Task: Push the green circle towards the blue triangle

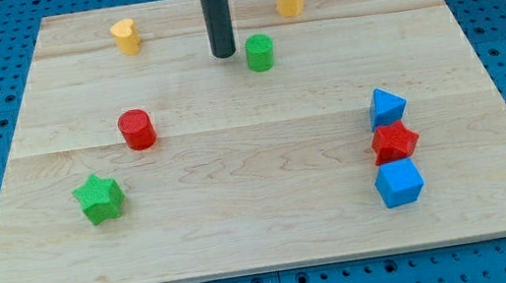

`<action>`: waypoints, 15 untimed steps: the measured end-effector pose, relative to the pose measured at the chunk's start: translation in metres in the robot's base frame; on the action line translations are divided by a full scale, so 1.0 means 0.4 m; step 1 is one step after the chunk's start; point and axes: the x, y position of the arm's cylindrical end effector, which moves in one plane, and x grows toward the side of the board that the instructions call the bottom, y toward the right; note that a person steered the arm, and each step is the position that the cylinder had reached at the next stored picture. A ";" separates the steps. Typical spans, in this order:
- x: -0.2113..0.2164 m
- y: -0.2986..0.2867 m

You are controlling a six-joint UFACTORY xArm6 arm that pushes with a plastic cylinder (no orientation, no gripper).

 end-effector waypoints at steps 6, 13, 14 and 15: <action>0.040 0.193; 0.109 0.266; 0.126 0.266; 0.150 0.266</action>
